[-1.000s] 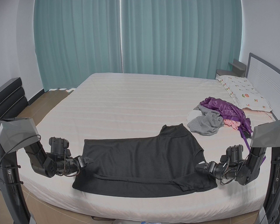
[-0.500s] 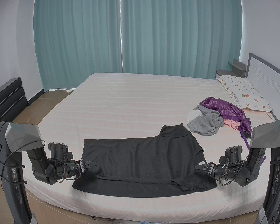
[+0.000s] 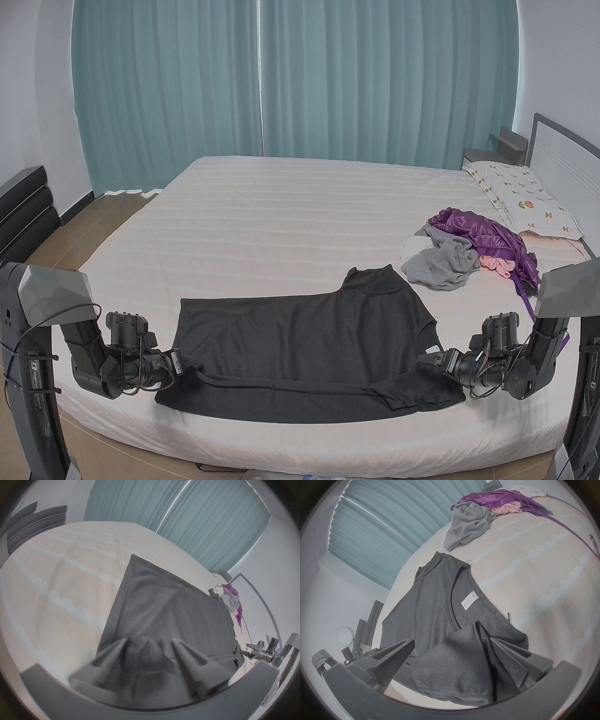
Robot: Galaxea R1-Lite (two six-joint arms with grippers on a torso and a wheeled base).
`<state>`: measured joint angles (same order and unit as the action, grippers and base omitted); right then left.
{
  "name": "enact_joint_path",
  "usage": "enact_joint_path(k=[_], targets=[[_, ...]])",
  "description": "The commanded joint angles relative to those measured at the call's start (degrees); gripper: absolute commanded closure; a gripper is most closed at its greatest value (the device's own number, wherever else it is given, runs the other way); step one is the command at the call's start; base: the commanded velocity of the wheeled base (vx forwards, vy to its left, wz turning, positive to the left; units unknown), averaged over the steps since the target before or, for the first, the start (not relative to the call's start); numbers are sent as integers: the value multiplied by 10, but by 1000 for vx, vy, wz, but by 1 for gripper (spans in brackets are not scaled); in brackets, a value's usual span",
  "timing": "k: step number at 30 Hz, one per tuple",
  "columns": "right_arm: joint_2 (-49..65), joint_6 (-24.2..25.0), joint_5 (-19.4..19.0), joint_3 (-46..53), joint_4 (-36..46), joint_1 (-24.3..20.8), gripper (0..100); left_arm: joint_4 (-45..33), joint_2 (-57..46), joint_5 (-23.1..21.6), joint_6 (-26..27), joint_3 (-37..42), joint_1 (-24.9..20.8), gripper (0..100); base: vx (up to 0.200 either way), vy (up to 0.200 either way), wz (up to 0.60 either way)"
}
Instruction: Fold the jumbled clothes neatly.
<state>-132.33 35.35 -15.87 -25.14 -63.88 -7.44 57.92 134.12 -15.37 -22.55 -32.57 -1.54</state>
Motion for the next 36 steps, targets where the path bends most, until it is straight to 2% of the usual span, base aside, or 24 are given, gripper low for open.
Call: enact_joint_path(k=[1, 5, 10, 14, 23, 36], targets=[[-2, 0, 0, -3, 0, 1, 0, 0, -1, 1, -3, 6, 4, 100, 0, 0, 0], [-5, 0, 0, -4, 0, 1, 0, 1, -4, 5, -4, 17, 5, 100, 0, 0, 0], [-5, 1, -1, -9, -1, 1, 0, 1, -17, 33, -18, 24, 5, 100, 0, 0, 0], [-9, 2, -3, -17, -12, 1, 0, 1, -25, 37, -37, 26, 5, 100, 0, 0, 0], [-43, -8, -1, -23, -48, -4, 0, 1, -30, 36, -41, 36, 4, 100, 0, 0, 0], [-67, -50, -5, -25, -70, -5, 0, 1, -29, 36, -41, 37, 2, 100, 0, 0, 0]])
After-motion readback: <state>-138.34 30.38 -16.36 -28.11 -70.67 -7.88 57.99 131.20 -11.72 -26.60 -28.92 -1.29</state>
